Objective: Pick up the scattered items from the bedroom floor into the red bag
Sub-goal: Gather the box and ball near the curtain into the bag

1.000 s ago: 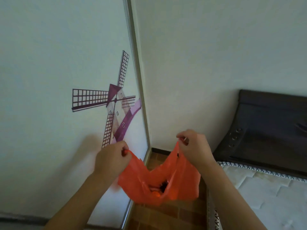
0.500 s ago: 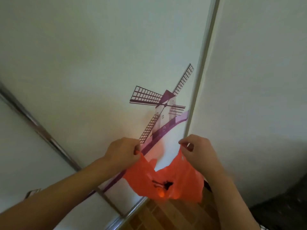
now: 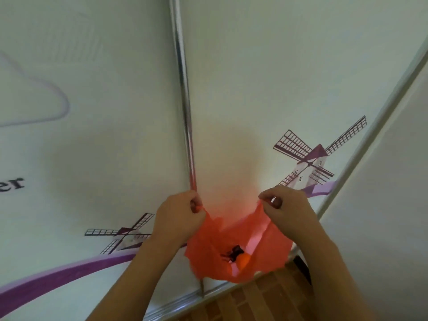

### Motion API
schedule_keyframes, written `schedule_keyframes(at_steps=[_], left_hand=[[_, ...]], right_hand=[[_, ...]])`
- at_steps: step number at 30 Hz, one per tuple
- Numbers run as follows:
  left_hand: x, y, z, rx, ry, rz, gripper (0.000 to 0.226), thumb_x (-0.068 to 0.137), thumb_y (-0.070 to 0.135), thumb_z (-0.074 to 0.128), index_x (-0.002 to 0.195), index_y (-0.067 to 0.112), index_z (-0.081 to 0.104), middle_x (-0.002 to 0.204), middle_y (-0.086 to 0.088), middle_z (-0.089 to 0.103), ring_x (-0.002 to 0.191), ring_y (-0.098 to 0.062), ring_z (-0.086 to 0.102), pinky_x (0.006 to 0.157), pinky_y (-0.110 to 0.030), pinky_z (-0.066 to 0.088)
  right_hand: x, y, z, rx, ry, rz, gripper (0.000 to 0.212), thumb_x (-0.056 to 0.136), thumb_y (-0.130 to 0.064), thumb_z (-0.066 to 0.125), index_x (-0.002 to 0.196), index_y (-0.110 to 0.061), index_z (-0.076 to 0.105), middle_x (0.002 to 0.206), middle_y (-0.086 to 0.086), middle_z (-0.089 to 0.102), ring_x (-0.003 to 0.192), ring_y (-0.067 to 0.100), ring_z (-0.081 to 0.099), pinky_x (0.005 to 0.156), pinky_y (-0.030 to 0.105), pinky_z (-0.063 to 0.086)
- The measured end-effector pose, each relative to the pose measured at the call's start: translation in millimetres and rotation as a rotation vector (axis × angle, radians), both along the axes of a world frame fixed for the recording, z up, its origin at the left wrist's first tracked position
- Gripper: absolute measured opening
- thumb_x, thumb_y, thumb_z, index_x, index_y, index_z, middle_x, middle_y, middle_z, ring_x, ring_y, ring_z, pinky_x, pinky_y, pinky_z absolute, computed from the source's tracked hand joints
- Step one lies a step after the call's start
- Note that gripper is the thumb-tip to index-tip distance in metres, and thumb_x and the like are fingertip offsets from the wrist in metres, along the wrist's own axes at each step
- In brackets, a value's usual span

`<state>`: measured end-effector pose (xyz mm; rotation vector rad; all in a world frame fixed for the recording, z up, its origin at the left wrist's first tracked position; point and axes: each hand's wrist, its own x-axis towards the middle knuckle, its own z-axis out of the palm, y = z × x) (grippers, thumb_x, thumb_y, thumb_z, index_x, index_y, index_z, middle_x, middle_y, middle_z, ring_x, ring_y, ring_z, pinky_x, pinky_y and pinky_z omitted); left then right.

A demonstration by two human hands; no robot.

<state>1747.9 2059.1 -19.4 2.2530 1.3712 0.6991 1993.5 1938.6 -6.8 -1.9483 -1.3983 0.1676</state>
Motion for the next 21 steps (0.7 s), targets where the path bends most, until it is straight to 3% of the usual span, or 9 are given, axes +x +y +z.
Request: schedule_keyframes(at_steps=[3,7,10,14,17,21], left_hand=[[-49.3,4.9,3.3,-0.063,-0.052,0.011,0.008,0.074,0.027,0.068,0.076,0.035,0.067,0.068,0.013,0.065,0.065,-0.002,0.062,0.066,-0.031,0.057],[-119.8,8.7,7.6,-0.142,-0.102,0.052,0.015,0.071,0.02,0.068,0.076,0.033,0.069,0.066,0.01,0.065,0.062,-0.004,0.062,0.065,-0.034,0.059],[-177.8,10.9,8.1,-0.133,-0.122,0.146,0.014,0.075,0.019,0.071,0.075,0.033,0.069,0.067,0.01,0.067,0.065,-0.005,0.063,0.066,-0.031,0.058],[-255.8,6.5,7.3,-0.082,-0.151,0.274,0.013,0.077,0.021,0.071,0.077,0.034,0.069,0.068,0.012,0.067,0.065,-0.004,0.063,0.064,-0.026,0.054],[-311.8,-0.5,6.9,-0.056,-0.144,0.364,0.011,0.076,0.023,0.071,0.079,0.033,0.07,0.071,0.014,0.067,0.068,-0.003,0.063,0.066,-0.025,0.052],[-386.8,-15.3,3.9,-0.035,-0.146,0.494,0.009,0.073,0.024,0.069,0.075,0.033,0.069,0.07,0.016,0.067,0.069,-0.002,0.063,0.067,-0.029,0.056]], right_hand=[[-42.7,16.4,0.5,-0.012,-0.004,0.064,0.016,0.088,-0.013,0.076,0.096,-0.025,0.08,0.088,-0.016,0.071,0.078,-0.005,0.062,0.076,0.015,0.051],[-106.6,40.4,1.2,-0.031,-0.026,0.139,0.016,0.087,-0.011,0.076,0.095,-0.025,0.08,0.087,-0.013,0.072,0.08,-0.005,0.062,0.072,0.0,0.04],[-160.8,59.1,4.8,-0.035,-0.05,0.201,0.018,0.086,-0.01,0.075,0.096,-0.024,0.081,0.086,-0.014,0.071,0.073,-0.005,0.06,0.073,0.001,0.039],[-235.1,83.1,10.6,-0.044,-0.066,0.309,0.018,0.088,-0.011,0.073,0.098,-0.024,0.08,0.091,-0.013,0.071,0.078,-0.006,0.06,0.078,0.009,0.044],[-290.5,100.7,10.4,-0.051,-0.094,0.398,0.019,0.087,-0.009,0.073,0.096,-0.024,0.08,0.091,-0.012,0.072,0.077,-0.005,0.06,0.073,0.002,0.039],[-361.4,117.3,8.0,-0.05,-0.115,0.515,0.019,0.085,-0.007,0.074,0.094,-0.023,0.08,0.089,-0.011,0.071,0.074,-0.004,0.059,0.077,0.002,0.041]])
